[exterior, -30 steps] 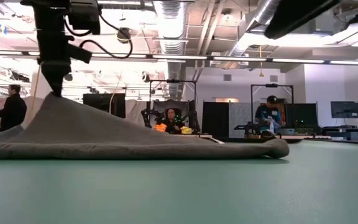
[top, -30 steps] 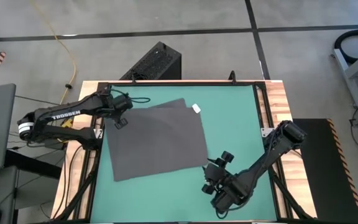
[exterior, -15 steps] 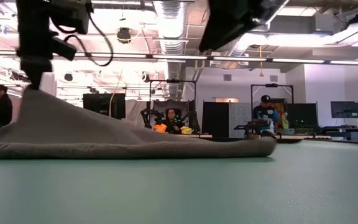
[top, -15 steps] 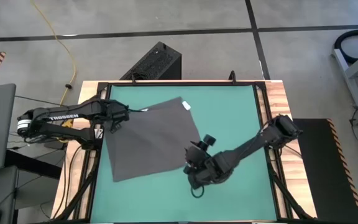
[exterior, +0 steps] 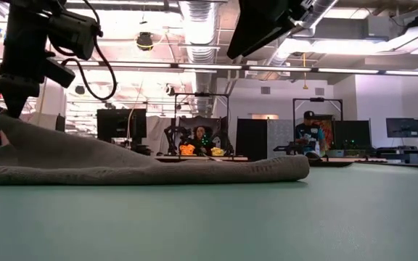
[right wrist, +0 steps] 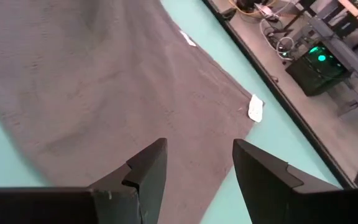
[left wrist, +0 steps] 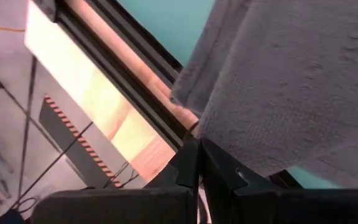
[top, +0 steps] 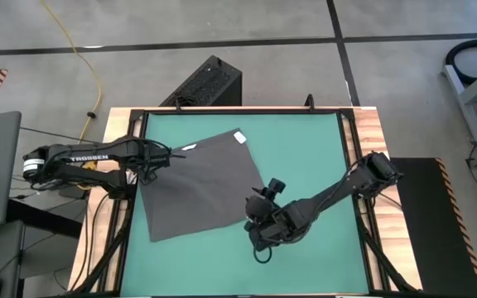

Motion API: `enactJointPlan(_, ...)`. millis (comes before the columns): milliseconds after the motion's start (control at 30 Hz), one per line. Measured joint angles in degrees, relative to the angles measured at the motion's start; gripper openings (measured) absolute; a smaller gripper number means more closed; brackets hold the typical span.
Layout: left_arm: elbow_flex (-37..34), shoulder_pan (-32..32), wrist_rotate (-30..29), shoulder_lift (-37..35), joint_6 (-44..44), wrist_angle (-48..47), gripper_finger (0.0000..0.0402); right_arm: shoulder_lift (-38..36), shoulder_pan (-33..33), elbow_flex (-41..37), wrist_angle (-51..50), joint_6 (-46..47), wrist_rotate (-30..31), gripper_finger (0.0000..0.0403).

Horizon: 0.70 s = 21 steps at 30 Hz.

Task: Roll towel
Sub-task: Roll the gray towel

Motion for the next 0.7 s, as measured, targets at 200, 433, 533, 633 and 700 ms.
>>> enactJointPlan(200, 0.00, 0.00, -0.55, 0.00, -1.28, -0.28, 0.0000, 0.00, -4.50, -0.02, 0.73, -12.69, 3.97, 0.0207)
enactJointPlan(433, 0.00, 0.00, 0.71, 0.00, -2.09, -0.75, 0.0000, 0.00, -20.31, -0.72, 12.66, -32.93, -15.64, 0.0213)
enactJointPlan(533, 0.00, 0.00, 0.47, 0.00, -2.57, -1.02, 0.0000, -0.37, -27.47, -2.48, 16.15, -36.50, -17.62, 0.0212)
enactJointPlan(633, 0.00, 0.00, -0.16, 0.00, -3.84, -1.45, 0.0000, -0.79, -34.82, -3.64, 18.49, -36.01, -26.66, 0.0211)
enactJointPlan(700, 0.11, 0.00, -0.62, 0.00, -4.56, -1.83, 0.0000, 0.10, -39.03, -4.24, 19.91, -42.24, -36.60, 0.0211)
